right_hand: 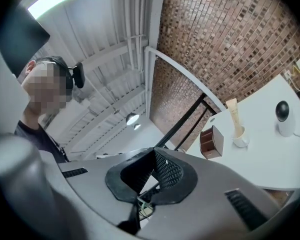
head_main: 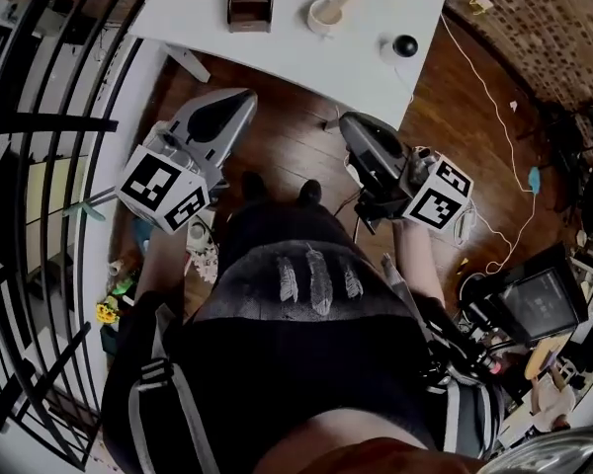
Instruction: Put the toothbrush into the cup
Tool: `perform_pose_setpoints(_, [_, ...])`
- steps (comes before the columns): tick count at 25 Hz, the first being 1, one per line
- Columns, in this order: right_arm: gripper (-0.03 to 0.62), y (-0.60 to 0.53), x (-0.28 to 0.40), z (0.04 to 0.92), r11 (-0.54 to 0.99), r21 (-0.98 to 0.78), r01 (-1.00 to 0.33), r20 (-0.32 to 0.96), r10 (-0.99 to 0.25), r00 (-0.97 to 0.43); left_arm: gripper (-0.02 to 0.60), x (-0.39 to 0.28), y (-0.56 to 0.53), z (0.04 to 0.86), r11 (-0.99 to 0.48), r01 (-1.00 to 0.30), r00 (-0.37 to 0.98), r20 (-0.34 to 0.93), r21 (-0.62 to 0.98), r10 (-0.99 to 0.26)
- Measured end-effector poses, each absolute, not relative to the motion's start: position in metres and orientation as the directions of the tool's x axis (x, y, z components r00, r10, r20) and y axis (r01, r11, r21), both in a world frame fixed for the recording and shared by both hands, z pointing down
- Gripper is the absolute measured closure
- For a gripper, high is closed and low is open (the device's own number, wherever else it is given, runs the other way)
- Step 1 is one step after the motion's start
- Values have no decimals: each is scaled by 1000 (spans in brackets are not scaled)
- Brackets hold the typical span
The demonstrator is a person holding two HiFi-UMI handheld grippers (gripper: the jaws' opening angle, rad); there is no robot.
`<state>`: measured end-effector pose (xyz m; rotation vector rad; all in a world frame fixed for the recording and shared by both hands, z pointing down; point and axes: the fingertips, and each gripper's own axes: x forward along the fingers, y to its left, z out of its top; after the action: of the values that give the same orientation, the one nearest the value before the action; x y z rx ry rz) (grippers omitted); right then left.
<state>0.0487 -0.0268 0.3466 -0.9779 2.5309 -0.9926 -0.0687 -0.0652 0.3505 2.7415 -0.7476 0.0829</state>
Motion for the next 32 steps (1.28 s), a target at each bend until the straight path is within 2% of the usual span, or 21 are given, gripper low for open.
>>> perform_pose_setpoints(3, [594,-11,62,348,560,-675,-481,-8,-657,-754,585,-39,-47,355,-839,-488,872,178,240,-456])
perform_pose_setpoints(10, [594,26,102,339,590,-723,-360,-129,-627,-768,584,20,-12,324,-874,-456,886,177,168,-429])
perform_pose_setpoints(18, [594,54,125,349,619,-740,-265,-172,-554,-815,584,52,32,329,-869,-483,861,243,111,-447])
perform_pose_setpoints(23, [594,60,127,348,644,-716,-271,-184,-548,-816,584,57,42,336,-877,-471,863,254,94,-436])
perform_pose_setpoints(32, [594,90,111,334,651,-680,-337,-165,-584,-795,584,44,69,318,-909,-410,900,190,67,-392])
